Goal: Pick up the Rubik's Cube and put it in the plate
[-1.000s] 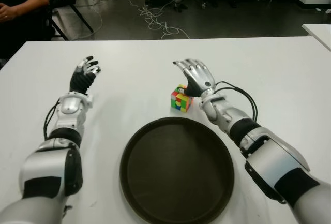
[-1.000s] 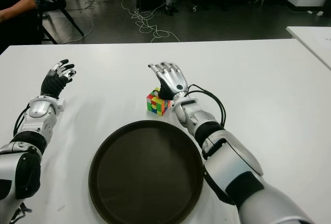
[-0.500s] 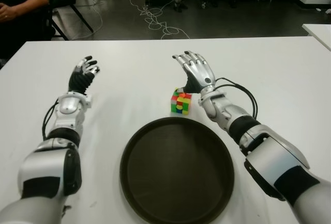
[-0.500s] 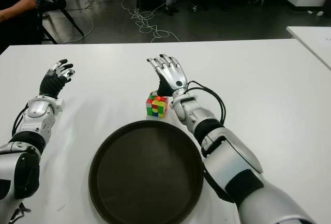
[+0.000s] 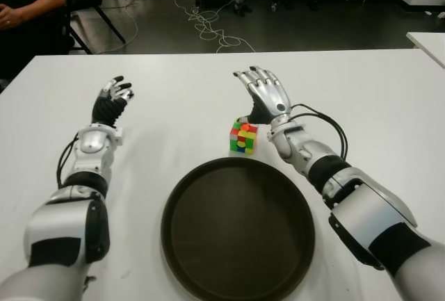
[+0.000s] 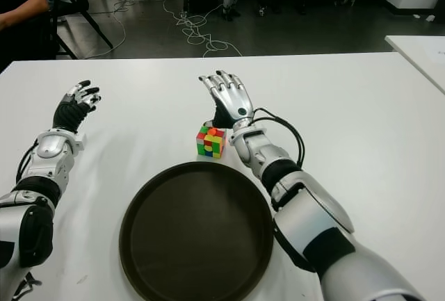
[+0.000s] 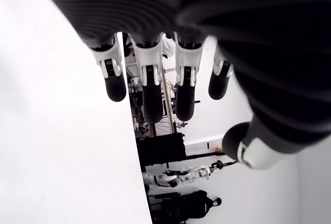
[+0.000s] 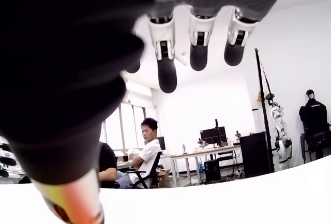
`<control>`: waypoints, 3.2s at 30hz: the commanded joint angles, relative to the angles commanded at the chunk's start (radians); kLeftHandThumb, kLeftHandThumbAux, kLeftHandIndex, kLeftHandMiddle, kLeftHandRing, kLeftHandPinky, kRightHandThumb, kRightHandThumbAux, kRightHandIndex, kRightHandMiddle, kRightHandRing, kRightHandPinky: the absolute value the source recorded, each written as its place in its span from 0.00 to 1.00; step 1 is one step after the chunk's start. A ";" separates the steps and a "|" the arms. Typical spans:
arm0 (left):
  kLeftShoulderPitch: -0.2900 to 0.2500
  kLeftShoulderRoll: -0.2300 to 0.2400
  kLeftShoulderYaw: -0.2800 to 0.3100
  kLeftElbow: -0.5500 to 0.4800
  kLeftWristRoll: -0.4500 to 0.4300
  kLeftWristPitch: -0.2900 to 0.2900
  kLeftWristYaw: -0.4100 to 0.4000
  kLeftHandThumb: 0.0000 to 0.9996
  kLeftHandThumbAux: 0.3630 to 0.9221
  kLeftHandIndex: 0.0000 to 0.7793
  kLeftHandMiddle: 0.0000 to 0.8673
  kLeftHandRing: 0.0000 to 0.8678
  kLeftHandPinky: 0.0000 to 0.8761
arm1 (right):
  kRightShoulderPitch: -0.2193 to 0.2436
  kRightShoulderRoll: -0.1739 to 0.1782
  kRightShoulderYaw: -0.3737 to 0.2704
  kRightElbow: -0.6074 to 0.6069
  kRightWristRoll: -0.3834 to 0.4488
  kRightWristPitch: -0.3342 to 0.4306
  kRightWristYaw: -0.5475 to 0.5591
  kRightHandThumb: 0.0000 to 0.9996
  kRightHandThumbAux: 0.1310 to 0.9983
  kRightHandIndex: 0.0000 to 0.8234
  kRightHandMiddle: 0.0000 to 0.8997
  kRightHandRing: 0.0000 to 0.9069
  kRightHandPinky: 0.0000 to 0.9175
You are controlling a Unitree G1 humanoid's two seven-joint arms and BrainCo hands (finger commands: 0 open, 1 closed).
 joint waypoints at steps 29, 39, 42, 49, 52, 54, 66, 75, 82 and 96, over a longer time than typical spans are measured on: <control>0.008 -0.007 -0.003 -0.004 0.001 -0.017 0.001 0.14 0.41 0.12 0.20 0.15 0.09 | 0.009 -0.006 -0.002 -0.002 0.003 0.009 0.029 0.00 0.83 0.00 0.00 0.00 0.00; 0.005 -0.004 -0.009 -0.002 0.004 -0.010 0.002 0.14 0.43 0.13 0.21 0.17 0.10 | 0.013 -0.003 -0.038 0.001 0.036 0.001 0.067 0.00 0.79 0.00 0.00 0.00 0.01; 0.006 -0.003 -0.009 -0.002 0.004 -0.010 0.000 0.13 0.43 0.13 0.20 0.16 0.09 | 0.018 0.002 -0.072 0.001 0.074 -0.018 0.100 0.00 0.78 0.00 0.00 0.01 0.03; 0.006 -0.003 -0.003 -0.003 -0.004 -0.009 -0.009 0.14 0.44 0.12 0.20 0.15 0.10 | 0.033 0.027 -0.226 0.003 0.251 -0.085 0.244 0.00 0.69 0.03 0.04 0.06 0.09; 0.006 -0.002 0.000 -0.002 -0.006 -0.008 -0.011 0.14 0.44 0.12 0.20 0.15 0.10 | 0.035 0.032 -0.253 0.002 0.285 -0.092 0.276 0.00 0.66 0.04 0.05 0.08 0.11; 0.006 -0.002 0.002 -0.002 -0.007 -0.008 -0.012 0.14 0.44 0.12 0.20 0.16 0.10 | 0.037 0.036 -0.278 0.000 0.315 -0.099 0.304 0.00 0.64 0.06 0.06 0.09 0.12; 0.003 0.000 0.000 -0.001 -0.003 -0.010 -0.011 0.14 0.43 0.13 0.21 0.17 0.12 | 0.039 0.037 -0.339 -0.005 0.374 -0.139 0.382 0.00 0.52 0.11 0.09 0.11 0.14; -0.001 0.004 0.000 0.000 -0.004 -0.003 -0.023 0.14 0.43 0.12 0.20 0.17 0.12 | 0.029 0.026 -0.344 -0.010 0.368 -0.122 0.400 0.00 0.54 0.10 0.09 0.13 0.19; 0.000 0.000 0.008 0.001 -0.012 -0.001 -0.019 0.15 0.42 0.14 0.21 0.18 0.13 | 0.019 0.016 -0.327 -0.012 0.347 -0.088 0.407 0.00 0.59 0.09 0.10 0.15 0.24; -0.007 -0.002 0.020 -0.002 -0.016 0.004 -0.023 0.20 0.43 0.16 0.24 0.21 0.17 | -0.015 -0.051 -0.206 -0.075 0.225 -0.047 0.550 0.00 0.73 0.11 0.11 0.14 0.18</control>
